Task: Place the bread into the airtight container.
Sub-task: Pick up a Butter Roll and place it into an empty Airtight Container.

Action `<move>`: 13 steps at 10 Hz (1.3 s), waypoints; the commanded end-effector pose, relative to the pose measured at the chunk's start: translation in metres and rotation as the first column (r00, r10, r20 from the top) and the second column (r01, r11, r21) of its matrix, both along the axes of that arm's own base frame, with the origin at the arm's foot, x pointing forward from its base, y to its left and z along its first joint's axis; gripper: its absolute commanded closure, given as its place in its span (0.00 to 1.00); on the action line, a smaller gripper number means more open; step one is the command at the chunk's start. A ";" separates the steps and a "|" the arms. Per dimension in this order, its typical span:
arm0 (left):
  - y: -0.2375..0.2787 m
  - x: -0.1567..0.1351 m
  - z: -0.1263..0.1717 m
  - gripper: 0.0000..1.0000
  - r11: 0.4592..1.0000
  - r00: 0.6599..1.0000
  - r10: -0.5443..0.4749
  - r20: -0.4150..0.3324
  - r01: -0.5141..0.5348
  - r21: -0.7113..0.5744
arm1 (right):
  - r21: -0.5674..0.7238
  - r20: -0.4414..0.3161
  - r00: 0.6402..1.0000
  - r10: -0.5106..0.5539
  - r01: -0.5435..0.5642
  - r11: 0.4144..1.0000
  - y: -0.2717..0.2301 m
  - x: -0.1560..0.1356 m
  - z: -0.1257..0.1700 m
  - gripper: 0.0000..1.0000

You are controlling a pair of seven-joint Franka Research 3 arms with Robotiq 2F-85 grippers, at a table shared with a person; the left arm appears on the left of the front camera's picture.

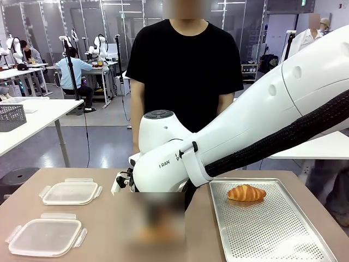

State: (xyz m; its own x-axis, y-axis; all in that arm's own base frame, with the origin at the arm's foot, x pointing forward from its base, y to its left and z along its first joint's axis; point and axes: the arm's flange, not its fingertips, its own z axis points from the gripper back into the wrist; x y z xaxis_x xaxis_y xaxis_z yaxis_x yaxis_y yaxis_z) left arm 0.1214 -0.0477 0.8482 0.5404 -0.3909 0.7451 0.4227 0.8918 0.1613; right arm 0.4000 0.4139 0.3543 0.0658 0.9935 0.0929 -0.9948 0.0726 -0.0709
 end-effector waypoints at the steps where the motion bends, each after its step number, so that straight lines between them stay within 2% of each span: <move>1: 0.000 -0.006 0.003 0.00 1.000 1.000 -0.003 0.011 0.003 0.000 | 0.000 0.000 1.000 0.001 -0.001 1.000 0.001 0.000 0.000 0.00; 7: 0.000 -0.006 0.003 0.00 1.000 1.000 -0.003 0.011 0.003 0.000 | 0.000 0.000 1.000 0.000 0.000 1.000 0.000 0.000 0.000 0.00; 8: 0.000 -0.006 0.003 0.00 1.000 1.000 -0.003 0.011 0.003 0.000 | -0.033 0.056 0.998 -0.030 0.031 0.999 -0.019 -0.002 0.028 0.00; 10: 0.000 -0.006 0.003 0.00 1.000 1.000 -0.003 0.011 0.003 0.000 | -0.002 0.083 0.990 -0.117 0.117 0.993 -0.064 -0.018 0.091 0.00; 12: 0.000 -0.006 0.003 0.00 1.000 1.000 -0.003 0.011 0.003 0.000 | -0.058 0.158 0.960 -0.229 0.241 0.969 -0.115 -0.038 0.134 0.00; 13: 0.000 -0.006 0.003 0.00 1.000 1.000 -0.003 0.011 0.003 0.000 | -0.039 0.155 0.947 -0.281 0.290 0.956 -0.150 -0.048 0.153 0.00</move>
